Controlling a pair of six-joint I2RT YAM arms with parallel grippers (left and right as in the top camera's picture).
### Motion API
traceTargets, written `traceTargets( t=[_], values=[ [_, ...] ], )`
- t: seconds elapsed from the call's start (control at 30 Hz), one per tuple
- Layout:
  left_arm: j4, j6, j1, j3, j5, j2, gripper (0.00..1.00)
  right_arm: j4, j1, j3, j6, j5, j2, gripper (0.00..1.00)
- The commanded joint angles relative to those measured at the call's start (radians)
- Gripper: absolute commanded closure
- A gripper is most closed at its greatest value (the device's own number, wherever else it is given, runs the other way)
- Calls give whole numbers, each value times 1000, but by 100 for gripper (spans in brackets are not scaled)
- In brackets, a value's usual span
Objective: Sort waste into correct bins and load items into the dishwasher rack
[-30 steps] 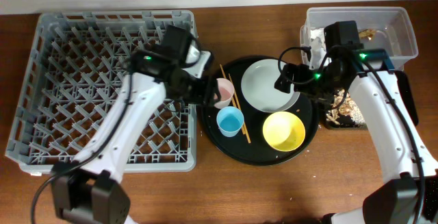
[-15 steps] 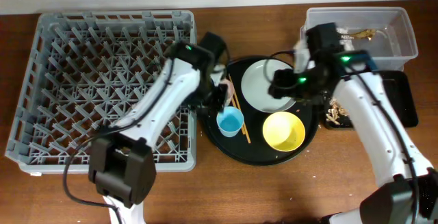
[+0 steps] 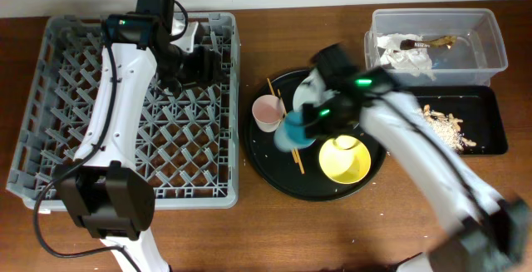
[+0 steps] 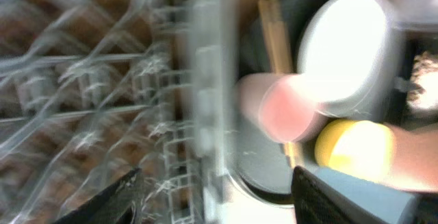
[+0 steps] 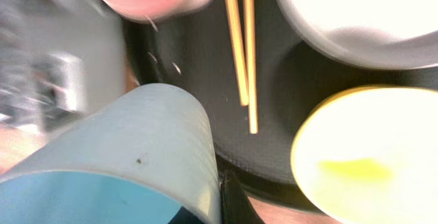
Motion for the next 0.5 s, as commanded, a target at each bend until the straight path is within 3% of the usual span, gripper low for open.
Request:
traceTargets(
  t=[0.0,0.07,0.2,0.4,0.47],
  values=[
    [50,275,31,10,658,-9,14,145,-235,20,-67,-333,-138,96],
    [75,369,36,10,860,-9,1,337,-326,15,-95,-658,-114,96],
    [98,480,36,9,1144,-9,1,547,-297,14,-63,-810,-77,96],
    [67,479,-6,9,1174,-9,5,899,-172,14,105,-823,20,96],
    [67,479,-24,9,1174,-9,9,946,-130,14,108,-807,36,96]
  ],
)
